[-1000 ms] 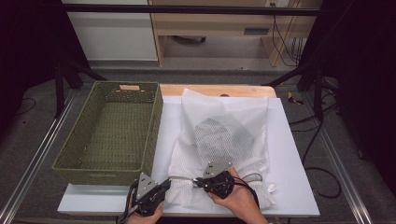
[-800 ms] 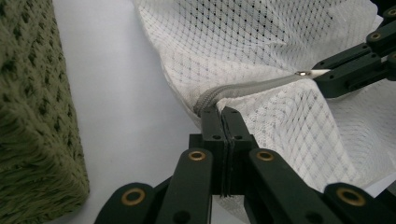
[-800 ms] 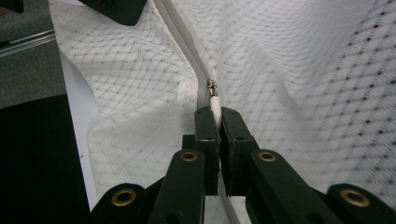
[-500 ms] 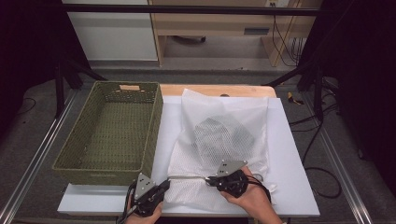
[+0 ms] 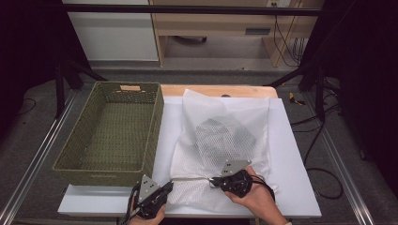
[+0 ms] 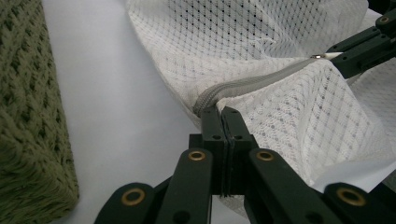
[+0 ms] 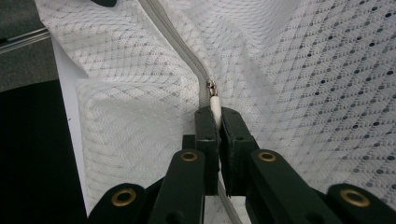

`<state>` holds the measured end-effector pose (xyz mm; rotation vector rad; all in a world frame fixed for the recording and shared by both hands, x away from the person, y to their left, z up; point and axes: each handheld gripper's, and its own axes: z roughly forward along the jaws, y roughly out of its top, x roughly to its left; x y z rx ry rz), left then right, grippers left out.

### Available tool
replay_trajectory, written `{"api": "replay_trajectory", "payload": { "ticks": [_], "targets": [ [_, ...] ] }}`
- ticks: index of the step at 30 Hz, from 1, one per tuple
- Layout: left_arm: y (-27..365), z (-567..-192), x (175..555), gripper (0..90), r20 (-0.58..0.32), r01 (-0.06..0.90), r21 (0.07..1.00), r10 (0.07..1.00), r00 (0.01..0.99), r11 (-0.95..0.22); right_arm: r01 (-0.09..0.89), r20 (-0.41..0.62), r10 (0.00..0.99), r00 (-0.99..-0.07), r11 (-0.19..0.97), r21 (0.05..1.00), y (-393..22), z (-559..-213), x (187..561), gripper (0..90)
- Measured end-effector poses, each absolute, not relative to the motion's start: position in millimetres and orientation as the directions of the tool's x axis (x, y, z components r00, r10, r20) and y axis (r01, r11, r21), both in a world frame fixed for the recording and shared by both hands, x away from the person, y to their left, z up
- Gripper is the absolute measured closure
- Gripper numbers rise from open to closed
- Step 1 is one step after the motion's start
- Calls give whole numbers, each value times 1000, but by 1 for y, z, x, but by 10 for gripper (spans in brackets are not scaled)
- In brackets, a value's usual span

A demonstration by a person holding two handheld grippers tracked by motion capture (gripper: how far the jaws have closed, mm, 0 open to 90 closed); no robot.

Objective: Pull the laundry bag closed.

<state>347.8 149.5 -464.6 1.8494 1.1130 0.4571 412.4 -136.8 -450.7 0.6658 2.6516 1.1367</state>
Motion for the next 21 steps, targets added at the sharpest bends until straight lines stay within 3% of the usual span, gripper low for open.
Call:
{"api": "replay_trajectory", "payload": {
  "ticks": [21],
  "targets": [
    [156,-462,350,898,-145,515,841,849,508,-164,342,17,482,-876,595,728,-151,-446,413,870]
  ]
}}
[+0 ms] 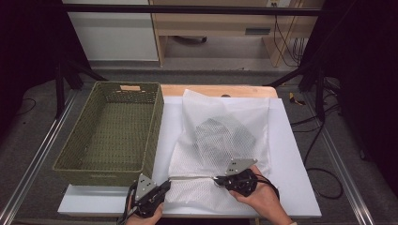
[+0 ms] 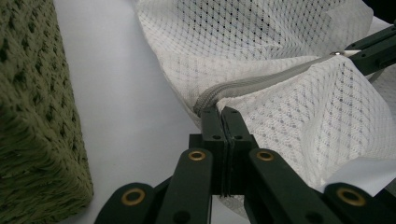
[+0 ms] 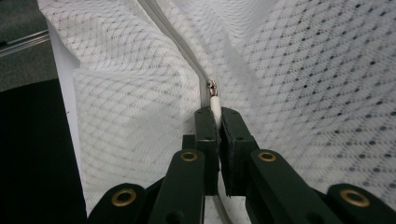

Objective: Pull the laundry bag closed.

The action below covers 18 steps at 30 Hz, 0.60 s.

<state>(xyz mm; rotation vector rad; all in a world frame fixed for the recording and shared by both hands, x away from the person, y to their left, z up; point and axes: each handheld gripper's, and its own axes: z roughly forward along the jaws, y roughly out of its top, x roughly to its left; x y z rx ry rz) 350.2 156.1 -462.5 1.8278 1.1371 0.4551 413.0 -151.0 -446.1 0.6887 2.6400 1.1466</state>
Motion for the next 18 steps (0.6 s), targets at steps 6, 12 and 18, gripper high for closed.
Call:
{"api": "replay_trajectory", "payload": {
  "ticks": [6,12,18],
  "targets": [
    [156,-463,350,899,-141,515,840,848,511,-171,348,11,492,-870,599,721,-161,-446,413,870],
    [156,-465,351,898,-144,516,839,845,515,-172,358,16,499,-867,598,717,-169,-449,413,870],
    [155,-465,351,898,-144,515,840,843,519,-173,363,24,503,-864,589,722,-171,-452,414,870]
  ]
}}
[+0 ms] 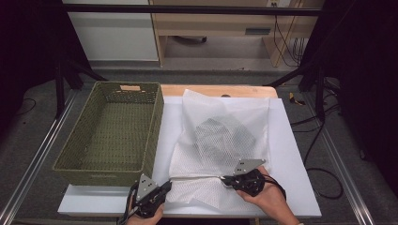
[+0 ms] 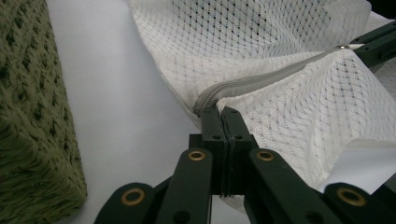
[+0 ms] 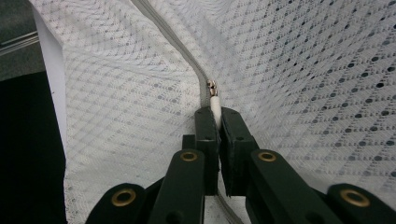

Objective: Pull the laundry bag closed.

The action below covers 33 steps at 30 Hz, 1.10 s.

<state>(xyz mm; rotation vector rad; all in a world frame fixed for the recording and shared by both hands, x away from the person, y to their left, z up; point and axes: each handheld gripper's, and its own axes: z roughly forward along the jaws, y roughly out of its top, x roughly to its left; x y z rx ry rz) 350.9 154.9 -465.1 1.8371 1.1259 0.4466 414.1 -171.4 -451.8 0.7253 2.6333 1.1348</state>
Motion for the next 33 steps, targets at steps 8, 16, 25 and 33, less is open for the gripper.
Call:
{"api": "replay_trajectory", "payload": {
  "ticks": [8,16,25,33],
  "targets": [
    [155,-465,350,897,-142,513,840,843,519,-175,363,18,513,-858,581,728,-171,-452,412,869],
    [156,-464,351,897,-128,511,840,850,511,-181,360,9,510,-860,594,719,-171,-449,410,870],
    [155,-464,350,898,-130,511,840,848,514,-181,373,11,527,-850,586,719,-187,-443,409,870],
    [155,-464,350,898,-125,510,840,848,516,-187,367,4,518,-855,601,711,-196,-437,407,870]
  ]
}}
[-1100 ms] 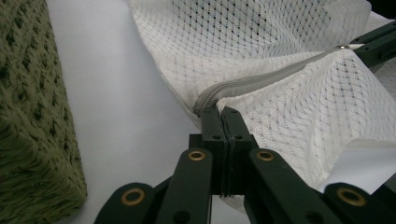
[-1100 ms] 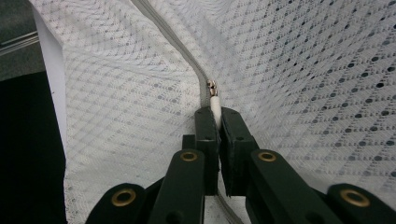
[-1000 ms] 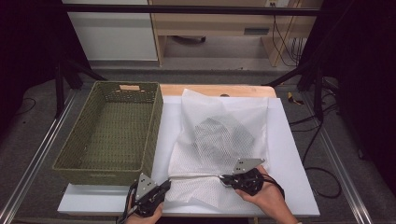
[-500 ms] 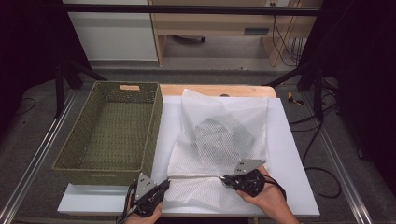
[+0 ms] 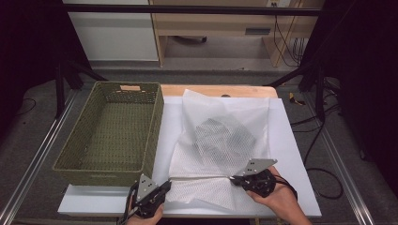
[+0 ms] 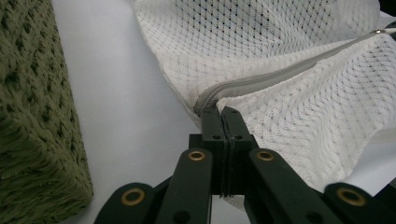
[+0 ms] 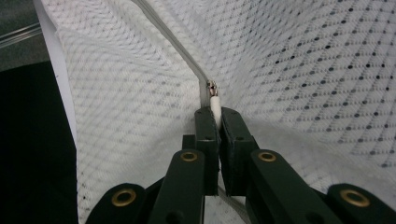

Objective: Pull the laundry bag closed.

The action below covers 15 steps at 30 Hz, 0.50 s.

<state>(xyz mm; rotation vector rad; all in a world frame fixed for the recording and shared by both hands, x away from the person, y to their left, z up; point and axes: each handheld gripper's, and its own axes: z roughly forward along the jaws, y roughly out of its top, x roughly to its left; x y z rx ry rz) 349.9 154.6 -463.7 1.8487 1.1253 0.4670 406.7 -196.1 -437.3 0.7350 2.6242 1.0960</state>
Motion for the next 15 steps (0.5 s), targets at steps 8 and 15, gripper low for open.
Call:
{"api": "replay_trajectory", "payload": {
  "ticks": [8,15],
  "targets": [
    [153,-464,350,898,-122,509,839,846,518,-191,378,7,527,-850,601,705,-209,-431,406,870],
    [154,-464,350,898,-123,509,840,846,519,-190,385,1,534,-846,609,693,-217,-429,406,870]
  ]
}}
